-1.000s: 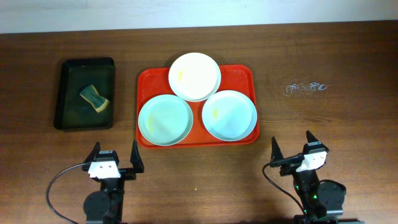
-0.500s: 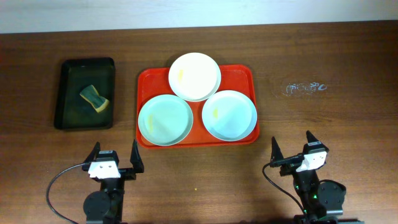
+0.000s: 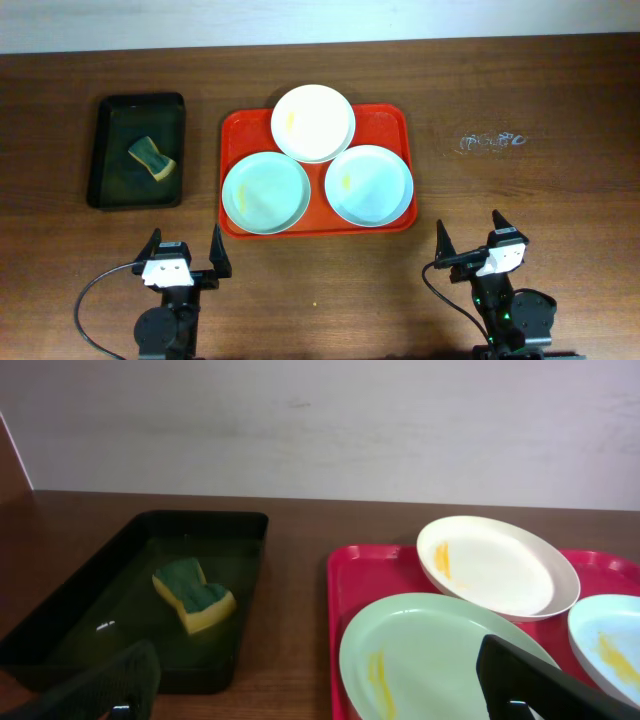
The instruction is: Clean dirty plates on tray and stack at the side
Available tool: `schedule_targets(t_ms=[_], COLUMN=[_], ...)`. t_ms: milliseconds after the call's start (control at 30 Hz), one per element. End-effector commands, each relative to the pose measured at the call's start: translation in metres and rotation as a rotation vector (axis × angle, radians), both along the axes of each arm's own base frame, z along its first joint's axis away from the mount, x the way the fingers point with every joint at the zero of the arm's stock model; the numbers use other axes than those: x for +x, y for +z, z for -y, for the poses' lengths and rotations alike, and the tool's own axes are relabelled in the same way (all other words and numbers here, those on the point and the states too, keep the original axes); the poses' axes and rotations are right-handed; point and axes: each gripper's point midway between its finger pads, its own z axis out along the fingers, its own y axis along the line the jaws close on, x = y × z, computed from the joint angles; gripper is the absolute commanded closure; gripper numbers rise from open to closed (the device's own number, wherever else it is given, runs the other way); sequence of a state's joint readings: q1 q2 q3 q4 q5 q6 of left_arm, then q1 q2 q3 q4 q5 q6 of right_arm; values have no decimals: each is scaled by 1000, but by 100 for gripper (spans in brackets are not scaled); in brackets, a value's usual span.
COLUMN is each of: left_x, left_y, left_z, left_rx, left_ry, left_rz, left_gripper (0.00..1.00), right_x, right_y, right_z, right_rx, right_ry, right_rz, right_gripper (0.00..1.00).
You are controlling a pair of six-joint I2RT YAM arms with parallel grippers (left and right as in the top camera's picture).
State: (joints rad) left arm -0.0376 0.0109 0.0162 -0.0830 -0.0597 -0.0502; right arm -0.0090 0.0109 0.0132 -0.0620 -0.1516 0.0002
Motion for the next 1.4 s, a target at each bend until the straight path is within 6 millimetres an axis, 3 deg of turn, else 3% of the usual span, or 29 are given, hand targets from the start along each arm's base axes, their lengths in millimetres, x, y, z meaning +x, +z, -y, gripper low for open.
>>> schedule_targets(t_ms=[0,200,267,300,367,433,533,633,700,767,867,933,967,1033,1133,1267,1300,1367], left_x=[0,0,-1,-2,-10,-38,-52,-37,-1,50,106,148,165,181,209,232,235,233], left_y=[-2,2,16,27,71,142,181,215,225,218,190,182,178,170,138,62,43,-5], left_z=[0,3,28,37,44,42,27,27,23,29,62,15,-32,-65,-83,-96,-101,-134], left_rx=[-2,-16,-24,-23,-7,21,44,147,138,199,180,119,28,10,-42,-36,-53,-234], left_ry=[4,-13,-163,-214,-261,-254,-156,-128,-112,-158,-370,-94,158,264,242,272,310,585], left_rz=[1,15,72,116,299,615,720,643,455,152,-151,-293,-394,-515,-637,-802,-838,-880], left_gripper=[1,1,1,1,1,1,1,1,0,1,1,1,1,1,1,1,1,1], right_x=[0,0,0,0,0,0,0,0,0,0,0,0,0,0,0,0,0,0], right_y=[-3,-3,-3,-3,-3,-3,-3,-3,-3,-3,-3,-3,-3,-3,-3,-3,-3,-3], right_z=[1,1,1,1,1,1,1,1,1,1,1,1,1,1,1,1,1,1], right_rx=[5,5,5,5,5,5,5,5,5,5,5,5,5,5,5,5,5,5], right_ry=[-3,-3,-3,-3,-3,-3,-3,-3,-3,-3,-3,-3,-3,-3,-3,-3,-3,-3], right_rz=[-3,-3,-3,-3,-3,-3,-3,-3,-3,-3,-3,-3,-3,-3,-3,-3,-3,-3], right_gripper=[1,1,1,1,1,1,1,1,1,1,1,1,1,1,1,1,1,1])
